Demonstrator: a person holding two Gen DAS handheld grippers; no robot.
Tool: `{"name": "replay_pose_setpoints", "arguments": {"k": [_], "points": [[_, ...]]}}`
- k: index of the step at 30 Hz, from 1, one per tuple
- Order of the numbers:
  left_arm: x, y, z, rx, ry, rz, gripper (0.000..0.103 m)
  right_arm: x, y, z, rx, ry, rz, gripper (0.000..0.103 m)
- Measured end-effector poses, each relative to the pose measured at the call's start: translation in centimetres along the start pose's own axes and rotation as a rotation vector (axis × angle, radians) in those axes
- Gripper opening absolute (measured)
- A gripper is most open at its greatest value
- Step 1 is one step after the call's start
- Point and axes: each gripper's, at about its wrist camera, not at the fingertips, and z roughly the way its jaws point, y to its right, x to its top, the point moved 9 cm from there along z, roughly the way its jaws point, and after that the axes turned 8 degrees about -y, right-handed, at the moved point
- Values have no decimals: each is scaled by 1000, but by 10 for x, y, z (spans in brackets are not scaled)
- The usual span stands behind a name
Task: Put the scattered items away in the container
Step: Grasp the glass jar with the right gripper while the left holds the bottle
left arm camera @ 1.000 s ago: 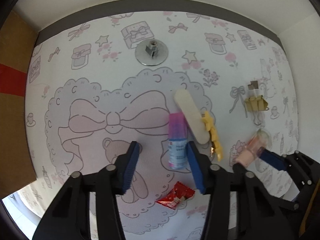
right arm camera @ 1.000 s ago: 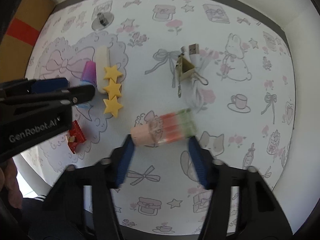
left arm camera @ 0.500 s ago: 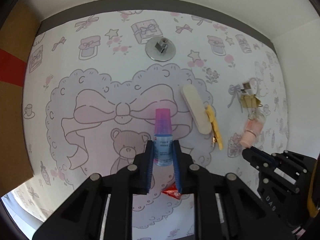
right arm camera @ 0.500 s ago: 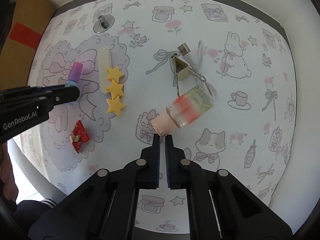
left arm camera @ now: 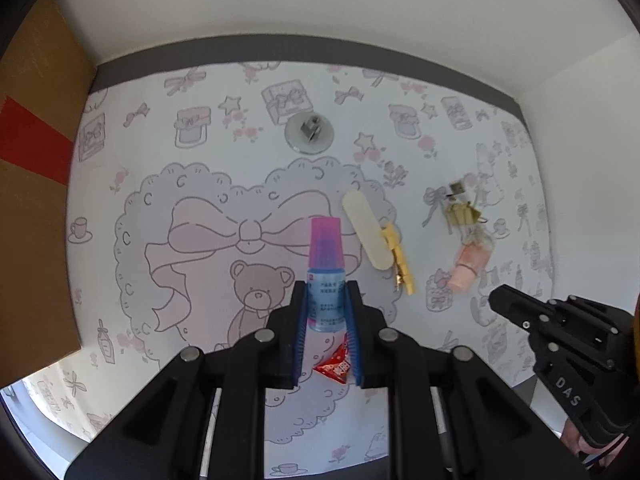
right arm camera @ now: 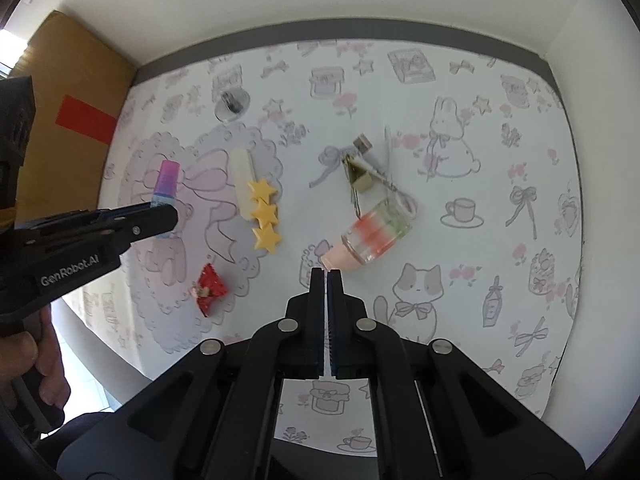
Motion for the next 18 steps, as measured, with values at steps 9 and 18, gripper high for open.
{"name": "replay_pose_setpoints", "arguments": {"k": [9, 18], "points": [[1, -4, 2, -4, 5, -16, 18, -8, 6, 5, -44, -8, -16, 2], [5, -4, 5, -1, 5, -14, 18, 4, 13, 27, -60, -44, 42, 55]]}}
